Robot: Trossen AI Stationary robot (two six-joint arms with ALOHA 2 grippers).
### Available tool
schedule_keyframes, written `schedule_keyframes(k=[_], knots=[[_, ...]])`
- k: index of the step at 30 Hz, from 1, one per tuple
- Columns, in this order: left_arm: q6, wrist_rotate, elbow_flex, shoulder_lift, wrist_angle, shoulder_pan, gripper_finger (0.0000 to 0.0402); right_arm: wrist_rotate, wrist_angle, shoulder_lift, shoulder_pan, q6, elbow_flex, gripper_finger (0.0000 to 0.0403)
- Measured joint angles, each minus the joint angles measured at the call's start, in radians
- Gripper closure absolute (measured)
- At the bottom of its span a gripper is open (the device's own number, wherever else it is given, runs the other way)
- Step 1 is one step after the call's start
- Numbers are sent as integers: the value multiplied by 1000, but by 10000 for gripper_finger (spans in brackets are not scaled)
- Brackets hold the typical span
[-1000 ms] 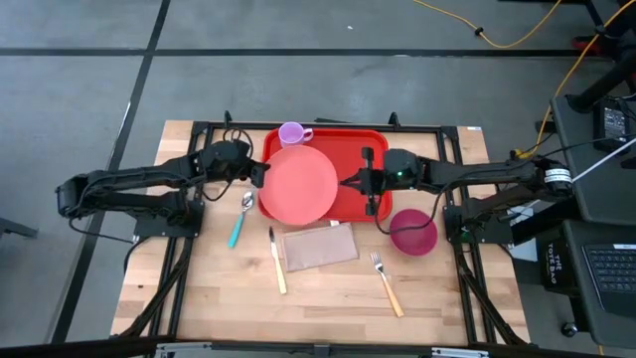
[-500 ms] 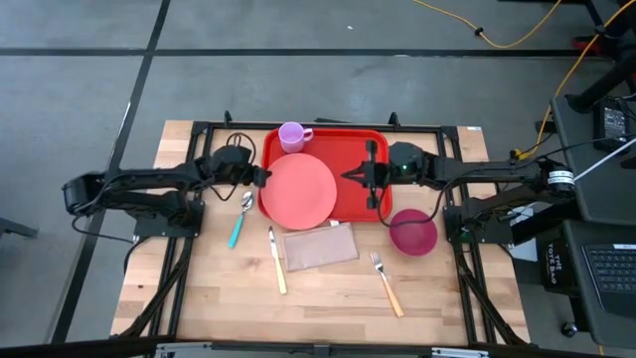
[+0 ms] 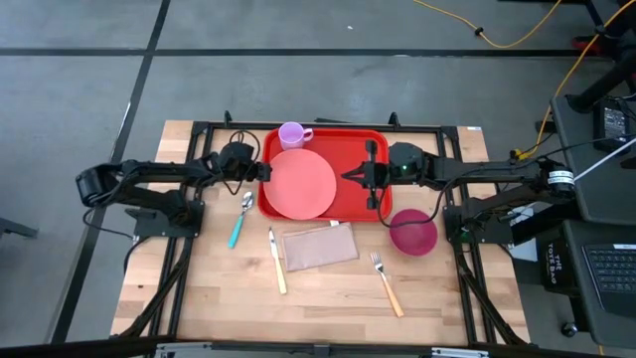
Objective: Set up tray
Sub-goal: Put the pink plate on the red serving tray to the bottom of the purple mug, then put the dark pink bowl on top of the pink plate
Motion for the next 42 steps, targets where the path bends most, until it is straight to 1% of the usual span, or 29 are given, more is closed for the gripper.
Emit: schedule_keyframes(k=[4,9,16,19,23,29,38,42], knots=[[9,-4,0,43,19,0,400,0,-1,0,0,0,0,393],[27,-8,0,85,82,-1,399,0,-2,0,0,0,0,393],[40,-5,0,92,90,-1,397,0,-13,0,0,0,0,393],[42,-21,0,92,92,-1,392,-1,-16,0,0,0,0,393],[46,-53,0,92,89,-1,378,-1,-24,0,0,0,0,393],[73,-60,0,93,87,-1,349,-1,-42,0,0,0,0,393],[120,-51,0,93,88,-3,303,-1,-54,0,0,28,0,393],[151,-9,0,90,88,-3,289,-1,-55,0,0,29,0,393]])
